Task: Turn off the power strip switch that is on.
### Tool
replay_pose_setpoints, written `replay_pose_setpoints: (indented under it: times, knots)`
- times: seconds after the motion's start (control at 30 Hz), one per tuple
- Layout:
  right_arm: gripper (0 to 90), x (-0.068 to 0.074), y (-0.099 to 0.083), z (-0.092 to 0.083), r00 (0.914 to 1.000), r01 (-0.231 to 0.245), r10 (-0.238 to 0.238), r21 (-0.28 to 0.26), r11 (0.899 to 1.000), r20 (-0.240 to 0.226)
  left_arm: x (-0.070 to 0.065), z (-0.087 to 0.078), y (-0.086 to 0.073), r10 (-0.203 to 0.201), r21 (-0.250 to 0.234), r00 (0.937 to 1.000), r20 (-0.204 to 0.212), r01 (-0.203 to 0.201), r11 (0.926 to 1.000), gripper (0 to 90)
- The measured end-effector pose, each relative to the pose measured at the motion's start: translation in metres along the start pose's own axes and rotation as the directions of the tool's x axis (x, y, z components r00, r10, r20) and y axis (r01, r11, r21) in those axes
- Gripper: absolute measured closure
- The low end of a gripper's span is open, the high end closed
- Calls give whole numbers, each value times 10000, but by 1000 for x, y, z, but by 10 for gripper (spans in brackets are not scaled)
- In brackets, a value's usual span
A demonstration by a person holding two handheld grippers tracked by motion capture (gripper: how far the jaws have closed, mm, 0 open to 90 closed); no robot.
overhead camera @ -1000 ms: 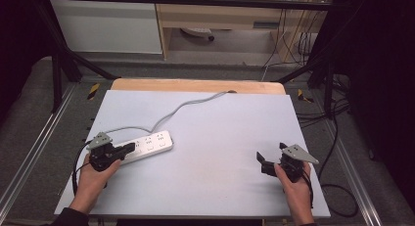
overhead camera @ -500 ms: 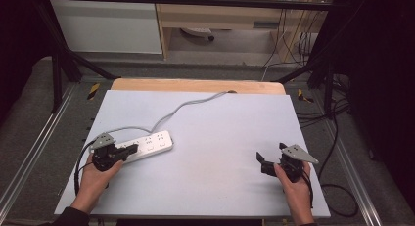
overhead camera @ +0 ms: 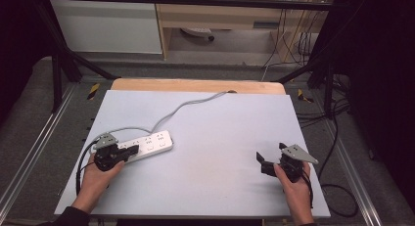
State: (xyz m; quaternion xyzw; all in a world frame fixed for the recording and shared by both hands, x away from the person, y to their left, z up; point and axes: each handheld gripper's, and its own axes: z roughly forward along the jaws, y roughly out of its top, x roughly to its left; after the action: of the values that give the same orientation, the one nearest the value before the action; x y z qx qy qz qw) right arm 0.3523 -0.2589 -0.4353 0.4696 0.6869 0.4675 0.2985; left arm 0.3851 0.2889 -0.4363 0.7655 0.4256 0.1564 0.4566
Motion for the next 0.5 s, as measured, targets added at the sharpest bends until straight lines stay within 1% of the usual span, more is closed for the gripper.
replay_pose_setpoints:
  times: [0.5]
  knots:
    - [57, 0, 0, 0, 10000, -10, 10, -2, 10000, 5, 1, 2, -1, 139, 129, 9998, -123, -137, 9998, 900]
